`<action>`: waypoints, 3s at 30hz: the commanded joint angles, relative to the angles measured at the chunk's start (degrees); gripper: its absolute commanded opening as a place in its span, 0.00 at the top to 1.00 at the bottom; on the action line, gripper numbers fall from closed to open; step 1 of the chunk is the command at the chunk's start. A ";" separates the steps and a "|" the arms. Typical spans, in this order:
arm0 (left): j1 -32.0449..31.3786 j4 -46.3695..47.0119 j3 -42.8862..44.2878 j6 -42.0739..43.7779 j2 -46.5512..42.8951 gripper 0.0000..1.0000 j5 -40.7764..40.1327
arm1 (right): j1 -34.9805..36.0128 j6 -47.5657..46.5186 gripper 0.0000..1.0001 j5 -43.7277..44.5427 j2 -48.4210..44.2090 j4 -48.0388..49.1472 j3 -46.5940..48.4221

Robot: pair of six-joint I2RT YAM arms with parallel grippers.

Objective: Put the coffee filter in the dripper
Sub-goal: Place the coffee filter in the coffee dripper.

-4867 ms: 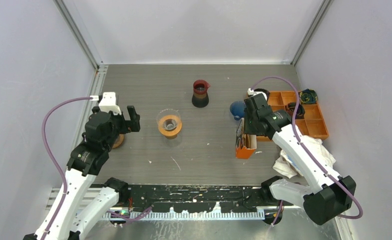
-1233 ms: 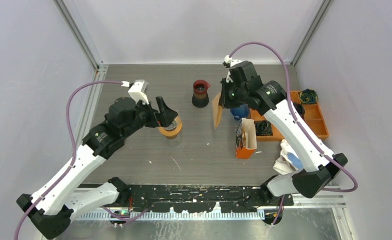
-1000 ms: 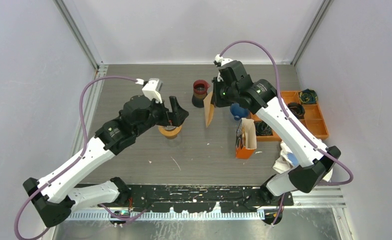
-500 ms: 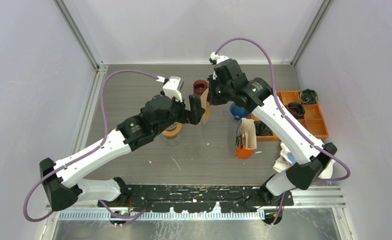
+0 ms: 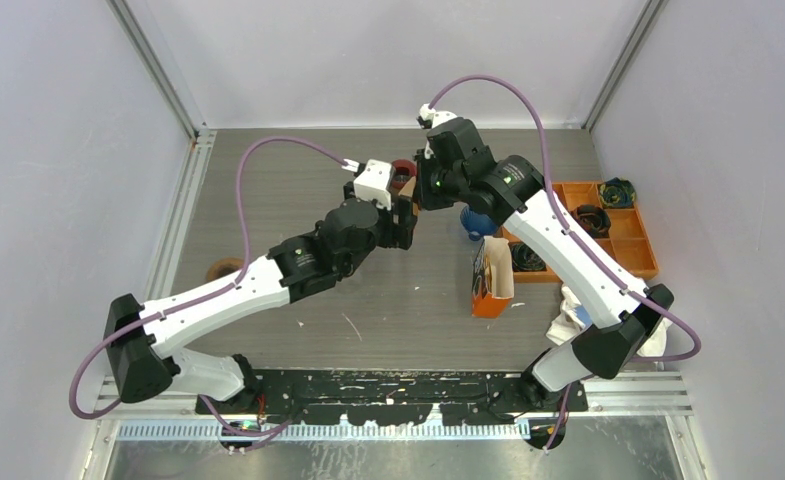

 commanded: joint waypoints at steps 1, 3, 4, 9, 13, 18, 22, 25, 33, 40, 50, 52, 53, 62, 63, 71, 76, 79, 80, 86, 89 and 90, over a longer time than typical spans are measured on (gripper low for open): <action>-0.37 5.83 2.74 2.68 0.47 0.29 -5.38 | 0.59 0.76 1.00 -0.44 -0.06 2.79 2.44; -0.39 5.92 2.62 2.93 0.75 0.31 -6.48 | 0.56 0.76 0.99 -0.53 -0.15 2.79 2.36; -0.37 5.92 2.53 3.06 0.74 0.31 -6.96 | 0.57 0.76 0.99 -0.54 -0.20 2.76 2.23; -0.38 5.85 1.76 3.31 0.24 0.35 -8.75 | 0.54 0.67 0.99 -0.72 -0.32 2.70 1.97; -0.38 4.55 1.52 3.62 0.75 0.37 -11.45 | 0.54 0.67 0.99 -1.65 -0.37 2.81 2.24; -0.39 5.00 0.50 4.60 0.62 0.40 -12.49 | 0.58 0.52 0.99 -1.88 -0.68 2.71 2.35; -0.37 4.59 0.50 5.08 0.46 0.42 -12.47 | 0.61 -0.02 0.99 -2.33 -0.02 2.12 2.94; -0.37 4.05 0.26 5.14 0.48 0.44 -12.65 | 0.59 -0.20 0.99 -2.61 0.15 1.82 3.31; -0.37 3.53 -1.13 3.21 0.91 0.45 -12.69 | 0.60 0.25 0.99 -4.36 -0.01 2.57 3.88; -0.42 3.81 -1.71 2.86 0.47 0.57 -12.76 | 0.54 0.33 0.99 -4.01 -0.24 3.09 3.23; -0.37 -0.94 -0.55 -0.78 -2.62 0.97 -11.86 | 0.53 -1.87 0.89 -4.74 -0.24 5.29 1.24; -0.37 -4.07 0.78 -2.70 -3.50 1.00 -12.31 | 0.54 -2.36 0.83 -5.36 -0.09 5.67 1.56; -0.38 -5.71 1.68 -3.92 -4.36 1.00 -12.64 | 0.61 -2.54 0.81 -5.55 0.00 5.83 1.81; 1.03 -22.71 12.09 -19.08 -0.24 1.00 -13.05 | 1.80 -3.43 0.63 -4.71 -0.33 8.86 1.78; 1.24 -24.20 13.32 -20.25 0.40 1.00 -12.41 | 2.27 -3.57 0.62 -4.21 -0.51 9.58 1.35; 3.67 -30.37 17.37 -30.85 2.20 1.00 -6.54 | 5.10 -4.38 0.55 2.77 -2.96 15.59 -4.19; 5.16 -33.72 18.48 -35.78 2.13 1.00 -5.86 | 6.60 -4.72 0.56 8.13 -3.90 16.88 -5.91; 6.10 -35.15 18.48 -37.89 1.62 1.00 -5.44 | 6.94 -5.16 0.56 9.27 -4.05 17.02 -6.69; 6.40 -35.22 18.31 -38.21 1.35 1.00 -5.17 | 7.02 -5.21 0.58 9.38 -4.07 17.02 -6.88; 8.09 -35.74 17.63 -38.19 0.17 1.00 -3.38 | 7.13 -5.57 0.72 8.63 -4.11 17.04 -6.99; 8.70 -36.51 17.33 -37.32 -0.60 1.00 -3.50 | 7.14 -6.10 0.81 7.95 -3.87 16.38 -5.98; 8.86 -36.69 17.06 -37.20 -1.08 1.00 -3.69 | 7.08 -6.24 0.85 7.73 -3.49 15.83 -5.40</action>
